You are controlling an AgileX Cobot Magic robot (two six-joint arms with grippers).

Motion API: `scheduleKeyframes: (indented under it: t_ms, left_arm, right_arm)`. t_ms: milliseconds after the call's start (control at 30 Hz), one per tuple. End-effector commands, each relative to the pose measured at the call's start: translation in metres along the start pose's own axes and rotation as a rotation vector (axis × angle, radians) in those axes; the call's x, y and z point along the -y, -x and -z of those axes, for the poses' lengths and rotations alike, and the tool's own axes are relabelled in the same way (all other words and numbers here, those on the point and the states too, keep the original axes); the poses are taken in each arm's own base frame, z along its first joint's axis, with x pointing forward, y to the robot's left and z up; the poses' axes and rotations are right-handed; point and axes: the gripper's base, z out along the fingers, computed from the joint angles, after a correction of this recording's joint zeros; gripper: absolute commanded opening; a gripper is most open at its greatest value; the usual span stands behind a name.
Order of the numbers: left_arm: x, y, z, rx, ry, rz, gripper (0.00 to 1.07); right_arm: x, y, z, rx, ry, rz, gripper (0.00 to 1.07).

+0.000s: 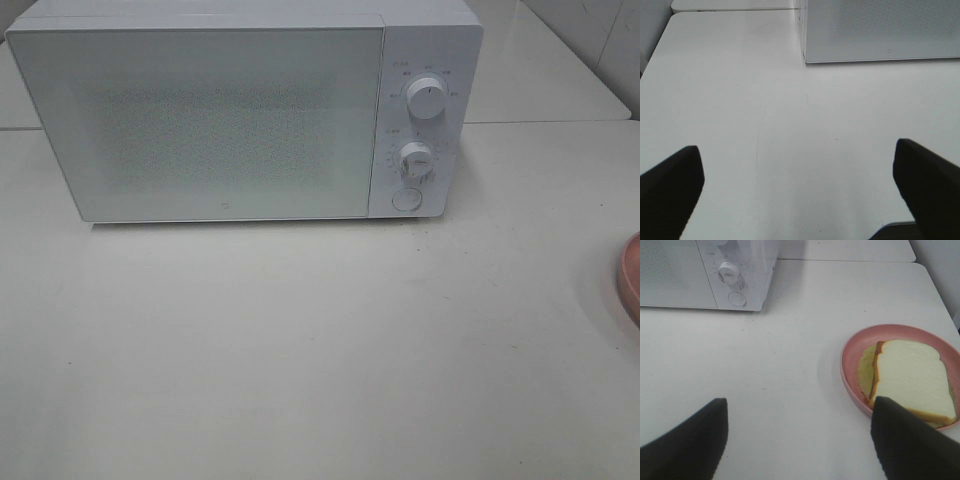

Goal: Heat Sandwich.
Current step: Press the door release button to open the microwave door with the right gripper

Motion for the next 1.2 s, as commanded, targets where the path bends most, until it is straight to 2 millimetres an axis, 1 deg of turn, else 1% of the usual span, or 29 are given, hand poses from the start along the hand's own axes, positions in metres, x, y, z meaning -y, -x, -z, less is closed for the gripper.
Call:
scheduleKeyframes:
  t_ms: [33, 467, 633, 700, 733, 800, 933, 967, 1033, 1133, 1200]
  left_arm:
    - [0.001, -0.001, 0.003, 0.035, -0.001, 0.007, 0.98]
    - [0.001, -0.001, 0.003, 0.035, -0.001, 0.007, 0.98]
    - [0.001, -0.001, 0.003, 0.035, -0.001, 0.007, 0.98]
    - [0.001, -0.001, 0.003, 0.035, -0.001, 0.007, 0.98]
    - [0.001, -0.001, 0.003, 0.035, -0.001, 0.007, 0.98]
    - [0.001, -0.001, 0.003, 0.035, -0.001, 0.007, 0.98]
    - [0.001, -0.001, 0.003, 0.035, -0.001, 0.007, 0.98]
    - [0.001, -0.001, 0.003, 0.035, -0.001, 0.007, 0.98]
    - [0.001, -0.001, 0.003, 0.035, -0.001, 0.007, 0.98]
    - [0.001, -0.001, 0.003, 0.035, -0.001, 0.007, 0.98]
    - [0.001, -0.001, 0.003, 0.035, -0.001, 0.007, 0.98]
  right_arm:
    - [0.000, -0.002, 0.003, 0.032, -0.006, -0.005, 0.76]
    - [0.000, -0.001, 0.003, 0.033, -0.006, -0.005, 0.76]
    - [0.000, 0.009, 0.003, 0.028, -0.006, -0.016, 0.76]
    - [0.000, 0.018, 0.000, 0.015, -0.006, -0.016, 0.76]
    - [0.000, 0.018, 0.000, 0.015, -0.006, -0.016, 0.76]
    - [0.000, 0.024, -0.006, 0.001, -0.006, -0.016, 0.76]
    - [0.000, 0.032, -0.014, -0.017, -0.006, -0.016, 0.76]
    - [0.000, 0.036, -0.020, -0.024, -0.006, -0.017, 0.76]
    - [0.000, 0.038, -0.022, -0.028, -0.006, -0.017, 0.76]
    - [0.000, 0.046, -0.036, -0.042, -0.007, -0.018, 0.76]
    - [0.000, 0.048, -0.039, -0.043, -0.007, -0.018, 0.76]
